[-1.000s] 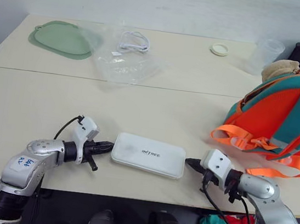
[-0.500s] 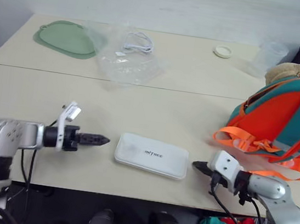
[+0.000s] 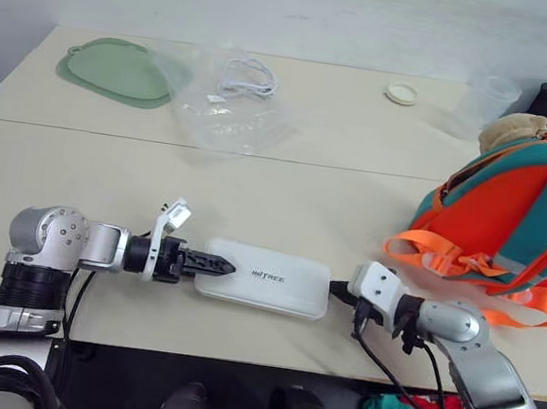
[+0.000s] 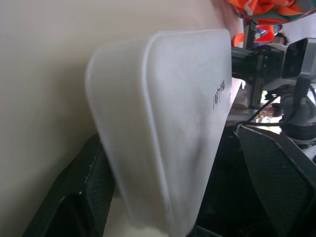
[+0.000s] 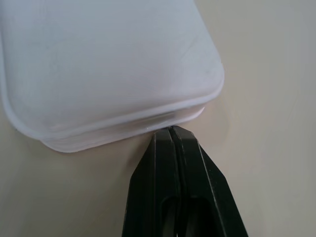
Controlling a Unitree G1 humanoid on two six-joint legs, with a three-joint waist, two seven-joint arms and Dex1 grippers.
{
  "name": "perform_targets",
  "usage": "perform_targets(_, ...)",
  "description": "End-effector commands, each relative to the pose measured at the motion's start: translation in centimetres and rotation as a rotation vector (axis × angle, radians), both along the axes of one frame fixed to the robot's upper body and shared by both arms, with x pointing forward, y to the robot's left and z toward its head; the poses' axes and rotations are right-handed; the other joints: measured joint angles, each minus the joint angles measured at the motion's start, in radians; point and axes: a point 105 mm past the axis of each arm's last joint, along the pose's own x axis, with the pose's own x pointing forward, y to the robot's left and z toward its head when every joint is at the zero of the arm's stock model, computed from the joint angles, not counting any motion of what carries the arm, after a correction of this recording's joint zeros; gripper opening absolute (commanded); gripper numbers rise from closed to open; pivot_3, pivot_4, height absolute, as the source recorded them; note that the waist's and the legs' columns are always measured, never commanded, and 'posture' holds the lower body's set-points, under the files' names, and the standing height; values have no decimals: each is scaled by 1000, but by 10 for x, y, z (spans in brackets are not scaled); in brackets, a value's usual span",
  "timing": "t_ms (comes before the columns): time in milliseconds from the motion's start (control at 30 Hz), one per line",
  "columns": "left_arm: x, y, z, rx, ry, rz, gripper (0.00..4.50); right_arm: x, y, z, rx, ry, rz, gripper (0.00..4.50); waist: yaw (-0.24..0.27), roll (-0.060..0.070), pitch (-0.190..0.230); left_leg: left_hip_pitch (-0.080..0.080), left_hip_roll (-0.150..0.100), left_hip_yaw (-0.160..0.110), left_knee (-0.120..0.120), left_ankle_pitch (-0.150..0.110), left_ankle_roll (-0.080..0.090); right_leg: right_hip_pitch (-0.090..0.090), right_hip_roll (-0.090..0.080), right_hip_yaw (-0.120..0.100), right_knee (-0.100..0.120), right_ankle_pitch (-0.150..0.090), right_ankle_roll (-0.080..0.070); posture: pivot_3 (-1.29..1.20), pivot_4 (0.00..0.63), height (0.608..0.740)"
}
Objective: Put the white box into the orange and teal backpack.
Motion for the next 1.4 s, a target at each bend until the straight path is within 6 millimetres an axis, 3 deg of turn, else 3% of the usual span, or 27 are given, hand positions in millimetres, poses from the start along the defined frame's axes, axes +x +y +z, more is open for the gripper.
perform_targets(33,-7,-6,-6,-19,41,-19,3372,-2,5,-8,3,19,14,0,-1,0,0,0,0,0,0,0,0,0,0,0,0,0,0,0,150,740)
perform_targets(267,3,-1,7,-111,-7,85,1384,-9,-4,-7,42,29,0,0,0,0,0,0,0,0,0,0,0,1,0,-1,0,0,0,0,150,740)
perform_targets(367,-3,4,17,-147,-64,83,1197,-17,-25,8,154,29,-80,0,1,0,0,0,0,-2,1,0,0,1,0,-1,0,0,0,0,150,740)
perform_targets(467,-8,16,36,-234,-227,125,1197,-39,-51,24,295,76,-151,553,2,0,0,-1,0,-2,0,0,0,1,0,-2,-2,0,0,0,150,740)
perform_targets(567,-13,35,52,-282,-451,163,1197,-61,-83,41,359,45,-252,1531,-2,0,0,-1,0,-2,-1,0,-1,1,0,-2,-2,0,0,0,150,740)
perform_targets(667,-20,50,49,-200,-610,118,1197,-76,-125,54,353,-11,-407,2624,-1,1,0,2,0,-2,-3,-1,-2,3,0,-2,-3,-1,-1,0,150,740)
perform_targets(833,-25,68,43,-138,-755,70,1197,-88,-187,80,485,-111,-542,4245,0,1,1,13,-1,-1,-15,-6,4,14,-1,-2,-13,0,-2,0,150,740)
perform_targets(867,-26,70,41,-135,-770,61,1197,-89,-198,80,486,-102,-568,4479,0,1,1,13,-1,-1,-15,-6,5,14,-1,-2,-14,0,-2,0,150,740)
perform_targets(967,-29,75,35,-124,-781,29,1197,-87,-216,80,437,-114,-587,4479,-1,2,1,12,-1,-1,-16,-7,8,13,-3,-2,-15,0,-2,0,150,740)
perform_targets(1167,-32,84,29,-118,-798,14,1197,-52,-216,102,473,-164,-517,4479,-12,8,5,12,-1,1,-14,-7,9,13,-3,-1,-15,0,-1,0,150,740)
perform_targets(1400,-32,92,28,-125,-805,40,1197,-19,-165,109,564,-71,-278,4479,-1,11,7,12,0,0,-15,-7,8,11,-2,-2,-13,0,-1,0,150,740)
